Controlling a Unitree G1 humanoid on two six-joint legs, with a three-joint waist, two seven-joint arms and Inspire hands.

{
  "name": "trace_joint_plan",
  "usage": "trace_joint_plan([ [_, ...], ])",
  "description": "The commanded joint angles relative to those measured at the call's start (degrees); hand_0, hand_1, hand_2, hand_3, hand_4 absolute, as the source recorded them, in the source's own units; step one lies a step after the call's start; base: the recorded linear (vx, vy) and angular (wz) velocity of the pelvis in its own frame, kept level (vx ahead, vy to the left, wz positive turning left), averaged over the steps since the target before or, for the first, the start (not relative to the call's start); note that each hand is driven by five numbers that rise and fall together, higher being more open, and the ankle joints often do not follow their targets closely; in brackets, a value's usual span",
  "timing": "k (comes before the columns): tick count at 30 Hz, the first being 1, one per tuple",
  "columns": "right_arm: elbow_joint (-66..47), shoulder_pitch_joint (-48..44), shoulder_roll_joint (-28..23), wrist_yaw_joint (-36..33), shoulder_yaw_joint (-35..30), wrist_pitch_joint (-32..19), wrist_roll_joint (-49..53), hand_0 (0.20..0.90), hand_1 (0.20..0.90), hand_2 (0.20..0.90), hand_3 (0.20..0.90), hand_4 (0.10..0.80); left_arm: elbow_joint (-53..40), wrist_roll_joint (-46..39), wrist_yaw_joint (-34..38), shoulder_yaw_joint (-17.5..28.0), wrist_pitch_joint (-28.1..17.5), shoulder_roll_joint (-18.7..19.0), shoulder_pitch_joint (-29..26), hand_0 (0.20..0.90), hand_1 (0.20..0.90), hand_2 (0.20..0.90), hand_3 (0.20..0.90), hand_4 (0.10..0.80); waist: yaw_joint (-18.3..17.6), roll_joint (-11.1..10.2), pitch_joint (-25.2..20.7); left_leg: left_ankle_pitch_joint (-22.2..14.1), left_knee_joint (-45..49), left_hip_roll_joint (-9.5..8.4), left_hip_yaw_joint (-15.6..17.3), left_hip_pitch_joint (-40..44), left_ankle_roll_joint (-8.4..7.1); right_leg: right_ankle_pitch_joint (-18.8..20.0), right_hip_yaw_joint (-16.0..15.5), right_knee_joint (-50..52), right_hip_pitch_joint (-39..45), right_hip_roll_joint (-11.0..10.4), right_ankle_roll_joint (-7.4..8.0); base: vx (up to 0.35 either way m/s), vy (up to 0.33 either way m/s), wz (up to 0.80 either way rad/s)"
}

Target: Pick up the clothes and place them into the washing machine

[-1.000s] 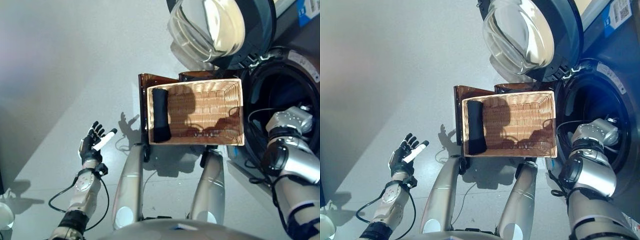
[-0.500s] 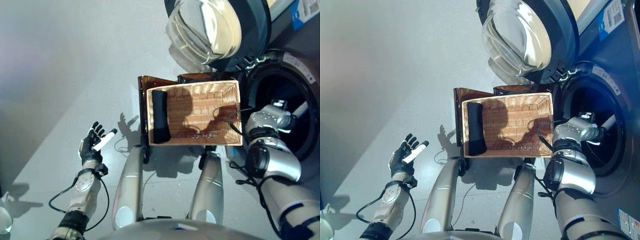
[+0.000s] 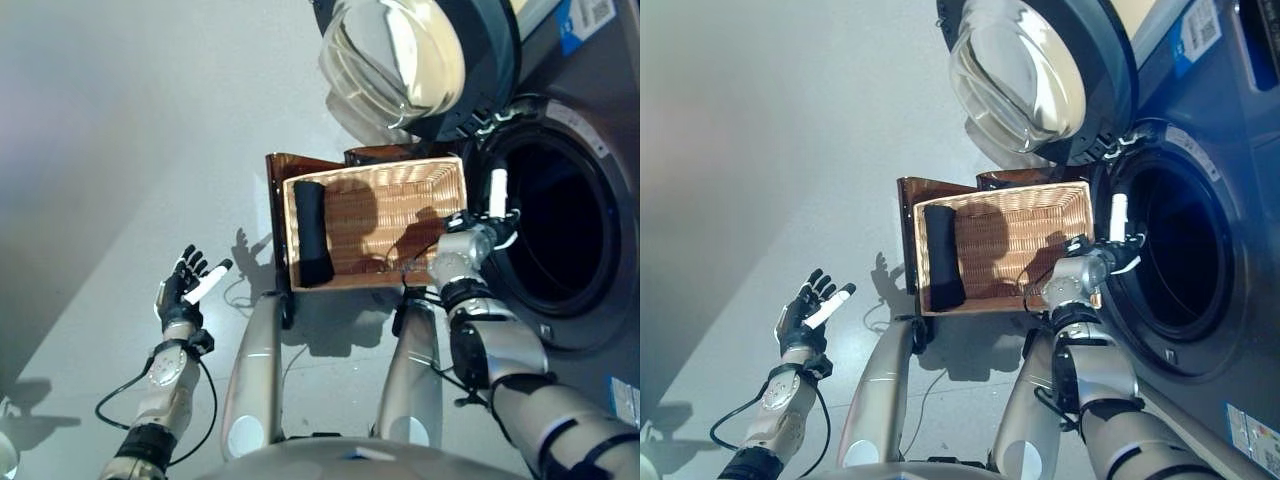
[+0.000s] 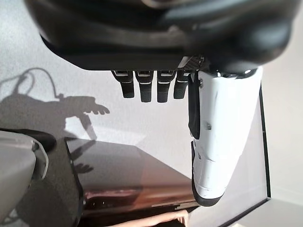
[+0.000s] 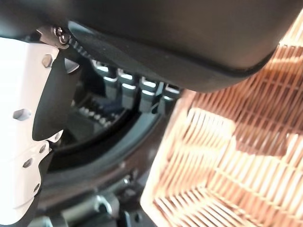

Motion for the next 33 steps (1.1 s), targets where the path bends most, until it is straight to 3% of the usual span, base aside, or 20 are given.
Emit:
trace_joint_plan([
  [1, -4.7, 1.2, 2.1, 2.2, 6.6, 2.2, -9.9, 0.9, 0.9, 0.9, 0.9, 0.8, -2.9, 1.2, 0.7, 4.8, -3.9, 2.9, 1.9, 0.9, 0.9, 0.9, 0.9, 0.8, 1.7, -0.9, -1.8, 4.7, -6.3, 2.7, -3.3, 1.3, -5.06, 7.1, 1.2, -3.3, 1.0, -1.4, -3.06, 0.0, 0.0, 0.0],
  [5, -6.9, 2.5, 3.1, -0.3, 15.1, 7.5, -25.9, 0.9, 0.9, 0.9, 0.9, 0.8, -2.8, 2.6, 1.4, 5.0, -4.5, 2.4, 1.3, 0.9, 0.9, 0.9, 0.9, 0.8, 2.0, -1.1, -1.4, 5.4, -7.0, 2.66, -3.4, 1.5, -5.13, 7.5, 0.9, -3.9, 1.2, -1.4, -3.08, -0.003, -0.011, -0.04],
  [12, -10.3, 3.3, 2.9, -3.0, 23.6, 13.2, -45.8, 0.9, 0.9, 0.9, 0.9, 0.8, -3.4, 5.0, 2.6, 6.1, -5.4, 2.0, 1.1, 0.9, 0.9, 0.9, 0.9, 0.8, 2.5, -0.8, -0.9, 6.0, -7.8, 2.5, -3.7, 1.7, -5.2, 7.6, 0.5, -4.2, 1.7, -1.7, -2.97, 0.002, -0.001, 0.01],
  [33, -3.6, 0.6, 1.6, -3.1, 36.8, 22.7, -75.9, 0.9, 0.9, 0.9, 0.9, 0.8, -3.3, 7.8, 3.2, 4.9, -6.4, 1.6, -0.9, 0.9, 0.9, 0.9, 0.9, 0.8, 3.6, 0.1, 0.1, 6.2, -8.8, 2.29, -3.6, 2.2, -4.97, 7.7, 0.0, -4.1, 1.8, -2.5, -2.55, 0.004, -0.001, 0.01],
])
